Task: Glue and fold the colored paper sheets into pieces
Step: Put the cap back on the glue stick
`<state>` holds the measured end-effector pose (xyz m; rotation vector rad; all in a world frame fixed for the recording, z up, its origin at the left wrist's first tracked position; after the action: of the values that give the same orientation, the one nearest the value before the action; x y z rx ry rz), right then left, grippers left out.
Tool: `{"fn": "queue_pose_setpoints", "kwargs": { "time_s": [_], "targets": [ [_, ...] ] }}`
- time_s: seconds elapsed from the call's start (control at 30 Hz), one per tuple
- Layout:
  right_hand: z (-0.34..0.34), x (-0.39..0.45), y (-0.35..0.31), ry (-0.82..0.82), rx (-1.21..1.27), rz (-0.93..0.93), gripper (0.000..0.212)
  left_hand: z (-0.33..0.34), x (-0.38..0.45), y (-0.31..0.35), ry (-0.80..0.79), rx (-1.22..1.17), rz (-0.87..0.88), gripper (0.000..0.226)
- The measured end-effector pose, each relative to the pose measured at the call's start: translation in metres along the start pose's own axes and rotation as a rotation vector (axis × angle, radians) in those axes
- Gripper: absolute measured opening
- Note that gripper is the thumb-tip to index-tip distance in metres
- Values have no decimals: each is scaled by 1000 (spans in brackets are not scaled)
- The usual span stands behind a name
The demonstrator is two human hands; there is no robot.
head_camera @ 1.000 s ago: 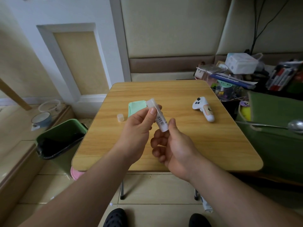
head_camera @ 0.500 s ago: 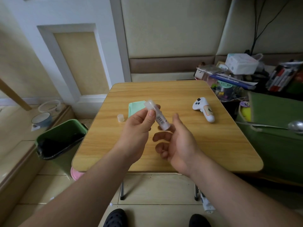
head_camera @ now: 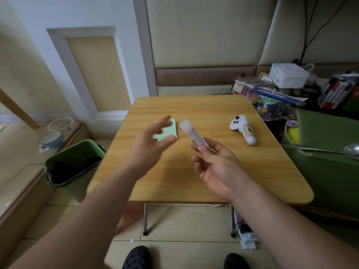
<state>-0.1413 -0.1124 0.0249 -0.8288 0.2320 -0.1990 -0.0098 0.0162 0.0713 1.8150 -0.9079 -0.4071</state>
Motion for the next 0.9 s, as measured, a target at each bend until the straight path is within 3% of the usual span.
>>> {"fn": "queue_pose_setpoints", "kwargs": {
  "time_s": [0.1,0.27,0.37,0.5,0.57,0.67,0.73,0.9],
  "targets": [
    [-8,-2,-5,45,-30,-15,19,-54,-1,-42,250,309,-249,47],
    [-11,-3,-4,67,-84,4,16,-54,16,-94,-26,765,-405,50],
    [-11,-2,-3,77,-104,18,15,-53,19,-94,-6,781,-408,49],
    [-11,1,1,78,-145,28,13,-52,16,-79,102,703,-372,27],
    [-10,2,1,72,-167,6,9,-51,14,-73,193,483,-359,22],
    [-8,4,-3,59,-202,-54,5,-23,17,-75,213,-510,-307,15],
    [-6,6,-4,46,-214,-76,7,2,22,-64,129,-978,-234,9],
    [-6,7,-2,53,-260,-84,11,28,16,-41,34,-1199,-212,14]
  ]
}}
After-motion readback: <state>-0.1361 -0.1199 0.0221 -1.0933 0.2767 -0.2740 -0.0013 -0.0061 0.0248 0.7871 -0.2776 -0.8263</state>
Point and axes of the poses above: each hand's wrist, its own x-axis towards the middle knuckle, its own z-axis out of the palm, y = z × x, the point moved 8 cm from there along x, towards the middle knuckle, and after that the axes turned 13 degrees about -y, right-handed, at the moved point
